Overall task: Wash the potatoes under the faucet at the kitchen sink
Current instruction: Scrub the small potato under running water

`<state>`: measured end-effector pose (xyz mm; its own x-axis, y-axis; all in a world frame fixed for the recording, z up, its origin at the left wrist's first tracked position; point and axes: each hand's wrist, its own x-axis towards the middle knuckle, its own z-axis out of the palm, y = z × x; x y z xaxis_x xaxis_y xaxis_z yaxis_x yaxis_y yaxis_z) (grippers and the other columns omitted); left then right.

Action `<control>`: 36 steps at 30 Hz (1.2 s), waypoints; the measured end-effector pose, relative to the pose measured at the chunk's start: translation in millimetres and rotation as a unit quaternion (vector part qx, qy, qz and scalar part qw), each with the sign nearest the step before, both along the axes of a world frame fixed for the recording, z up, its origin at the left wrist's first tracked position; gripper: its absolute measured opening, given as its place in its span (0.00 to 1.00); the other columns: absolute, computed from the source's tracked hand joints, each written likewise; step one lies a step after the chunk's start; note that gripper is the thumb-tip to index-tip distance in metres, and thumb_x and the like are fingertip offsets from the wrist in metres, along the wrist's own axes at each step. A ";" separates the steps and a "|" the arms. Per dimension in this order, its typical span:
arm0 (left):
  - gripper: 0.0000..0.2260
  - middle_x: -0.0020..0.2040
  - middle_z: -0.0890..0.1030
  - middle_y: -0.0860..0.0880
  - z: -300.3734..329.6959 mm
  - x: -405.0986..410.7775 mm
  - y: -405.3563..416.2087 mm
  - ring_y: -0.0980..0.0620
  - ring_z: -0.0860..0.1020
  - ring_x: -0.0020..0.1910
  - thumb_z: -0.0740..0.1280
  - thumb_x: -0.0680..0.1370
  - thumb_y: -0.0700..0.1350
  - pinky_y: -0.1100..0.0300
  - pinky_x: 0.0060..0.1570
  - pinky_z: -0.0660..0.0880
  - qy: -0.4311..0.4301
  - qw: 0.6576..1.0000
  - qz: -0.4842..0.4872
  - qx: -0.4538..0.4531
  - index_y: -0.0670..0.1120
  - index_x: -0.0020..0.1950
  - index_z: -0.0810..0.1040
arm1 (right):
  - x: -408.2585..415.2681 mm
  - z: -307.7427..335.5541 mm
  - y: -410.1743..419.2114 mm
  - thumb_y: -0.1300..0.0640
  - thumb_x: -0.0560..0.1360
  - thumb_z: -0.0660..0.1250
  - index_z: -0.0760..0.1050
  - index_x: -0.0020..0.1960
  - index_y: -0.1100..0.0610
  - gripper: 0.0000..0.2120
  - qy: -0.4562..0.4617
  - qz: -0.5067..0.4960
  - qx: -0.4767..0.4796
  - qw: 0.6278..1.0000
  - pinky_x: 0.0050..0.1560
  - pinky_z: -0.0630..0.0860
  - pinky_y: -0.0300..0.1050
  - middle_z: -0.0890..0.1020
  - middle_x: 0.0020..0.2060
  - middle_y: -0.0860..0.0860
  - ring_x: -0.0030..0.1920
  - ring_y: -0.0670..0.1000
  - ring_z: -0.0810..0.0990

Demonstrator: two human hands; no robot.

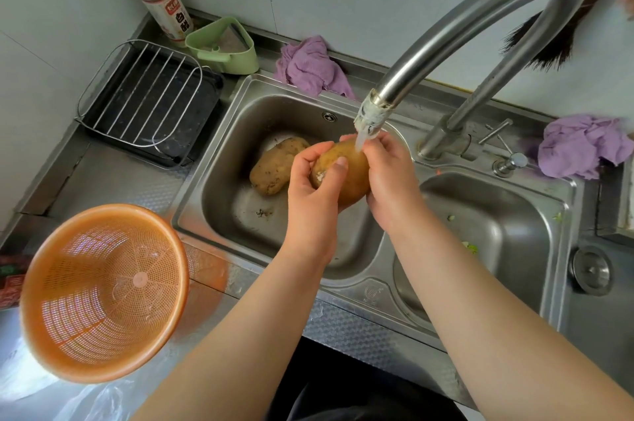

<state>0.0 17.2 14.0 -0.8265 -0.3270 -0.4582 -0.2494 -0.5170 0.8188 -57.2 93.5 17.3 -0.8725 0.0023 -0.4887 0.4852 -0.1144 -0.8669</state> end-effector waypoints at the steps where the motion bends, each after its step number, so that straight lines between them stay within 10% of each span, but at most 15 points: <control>1: 0.10 0.53 0.80 0.49 -0.7 -0.4 -0.7 0.52 0.80 0.49 0.65 0.82 0.38 0.56 0.41 0.80 -0.001 1.000 0.002 0.002 0.48 0.61 0.74 | -1.9 -0.6 -0.3 0.59 0.77 0.62 0.76 0.55 0.59 0.09 -0.001 -0.001 -0.005 1.000 0.56 0.79 0.58 0.85 0.45 0.52 0.47 0.53 0.82; 10: 0.22 0.64 0.79 0.43 -4.1 1.8 -8.5 0.49 0.82 0.54 0.70 0.78 0.48 0.49 0.54 0.82 -0.051 0.997 -0.046 0.034 0.48 0.70 0.72 | 1.2 -2.1 -1.2 0.51 0.73 0.64 0.74 0.51 0.44 0.07 0.069 0.042 0.058 0.995 0.62 0.77 0.60 0.86 0.45 0.45 0.53 0.51 0.83; 14: 0.20 0.66 0.79 0.42 -3.3 -2.4 -14.1 0.46 0.82 0.60 0.69 0.80 0.54 0.47 0.54 0.82 -0.101 0.987 -0.098 0.081 0.49 0.69 0.74 | -0.2 3.1 -0.1 0.60 0.81 0.57 0.73 0.59 0.52 0.10 0.115 0.054 0.067 0.990 0.50 0.76 0.35 0.86 0.39 0.47 0.44 0.38 0.82; 22: 0.14 0.62 0.82 0.40 -9.4 -8.7 -18.2 0.42 0.82 0.58 0.61 0.82 0.50 0.54 0.43 0.81 -0.072 0.997 -0.012 0.033 0.46 0.64 0.78 | 20.3 -11.0 6.3 0.61 0.79 0.66 0.69 0.70 0.58 0.20 0.124 0.181 0.060 0.974 0.54 0.73 0.28 0.76 0.59 0.43 0.53 0.31 0.76; 28: 0.12 0.54 0.82 0.49 -5.6 -10.3 -1.1 0.56 0.83 0.48 0.59 0.85 0.44 0.59 0.45 0.81 -0.039 0.999 -0.005 -0.028 0.43 0.66 0.74 | 1.1 -3.5 -5.9 0.55 0.71 0.59 0.80 0.46 0.54 0.12 0.049 -0.007 -0.019 0.999 0.47 0.78 0.47 0.84 0.40 0.50 0.44 0.50 0.82; 33: 0.14 0.52 0.83 0.49 -2.6 -17.8 -10.7 0.57 0.84 0.45 0.58 0.85 0.47 0.59 0.41 0.81 -0.058 0.998 0.019 -0.026 0.44 0.67 0.75 | 8.1 -5.0 7.1 0.55 0.77 0.64 0.71 0.62 0.48 0.14 0.080 0.188 -0.004 0.979 0.54 0.74 0.34 0.79 0.51 0.43 0.50 0.36 0.79; 36: 0.13 0.53 0.82 0.48 -0.2 -16.9 -5.4 0.59 0.83 0.44 0.58 0.86 0.46 0.62 0.42 0.81 -0.054 0.997 0.014 -0.050 0.44 0.66 0.75 | 7.8 -8.2 4.4 0.54 0.72 0.66 0.72 0.62 0.50 0.18 0.094 0.131 0.011 0.987 0.49 0.75 0.34 0.80 0.49 0.44 0.47 0.38 0.80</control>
